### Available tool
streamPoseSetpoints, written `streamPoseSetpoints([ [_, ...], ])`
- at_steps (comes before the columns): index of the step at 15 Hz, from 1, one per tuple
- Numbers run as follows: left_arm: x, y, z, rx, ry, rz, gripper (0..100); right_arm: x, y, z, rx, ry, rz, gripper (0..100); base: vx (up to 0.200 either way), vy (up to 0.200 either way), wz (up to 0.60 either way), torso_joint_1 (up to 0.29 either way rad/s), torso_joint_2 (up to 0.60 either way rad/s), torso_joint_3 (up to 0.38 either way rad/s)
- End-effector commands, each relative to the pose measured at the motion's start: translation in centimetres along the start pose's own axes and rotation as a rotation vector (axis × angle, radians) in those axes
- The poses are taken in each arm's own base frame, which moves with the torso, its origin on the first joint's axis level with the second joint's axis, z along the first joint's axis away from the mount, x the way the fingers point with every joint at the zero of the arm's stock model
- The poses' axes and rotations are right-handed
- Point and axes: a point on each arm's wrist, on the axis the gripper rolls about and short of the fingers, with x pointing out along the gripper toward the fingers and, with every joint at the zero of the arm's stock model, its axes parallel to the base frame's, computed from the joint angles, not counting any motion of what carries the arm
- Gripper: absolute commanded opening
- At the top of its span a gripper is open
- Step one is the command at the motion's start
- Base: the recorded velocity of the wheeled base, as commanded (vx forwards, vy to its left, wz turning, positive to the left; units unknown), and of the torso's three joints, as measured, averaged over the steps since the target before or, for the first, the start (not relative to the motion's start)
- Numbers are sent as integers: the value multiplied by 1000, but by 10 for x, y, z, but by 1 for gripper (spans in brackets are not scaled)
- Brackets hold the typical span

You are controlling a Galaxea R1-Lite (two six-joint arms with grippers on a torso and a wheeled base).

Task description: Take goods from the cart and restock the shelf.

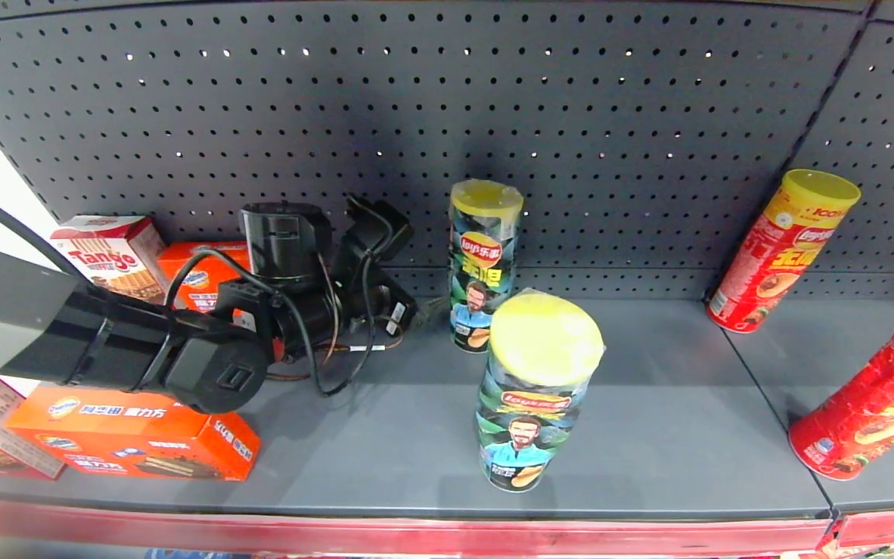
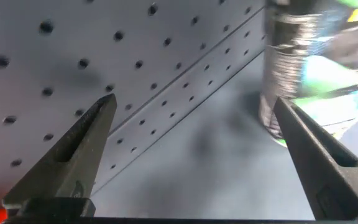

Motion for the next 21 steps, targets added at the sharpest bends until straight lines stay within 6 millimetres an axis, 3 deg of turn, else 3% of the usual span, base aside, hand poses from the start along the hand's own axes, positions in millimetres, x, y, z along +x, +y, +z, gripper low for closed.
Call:
streamPoseSetpoints([
  [1,3,-5,0,1,-2,-11,100,0,0,0,0,1,1,100,0,0,0,0,0,0],
  [7,-2,-1,1,2,0,5,100,0,0,0,0,1,1,100,0,0,0,0,0,0],
  [12,-39,-12,9,2,-10,-56,100,0,0,0,0,1,1,100,0,0,0,0,0,0],
  [17,-36,-29,20,-33,-53,-133,100,0,0,0,0,1,1,100,0,0,0,0,0,0],
  [21,-14,-37,20,-37,-62,-151,100,0,0,0,0,1,1,100,0,0,0,0,0,0],
])
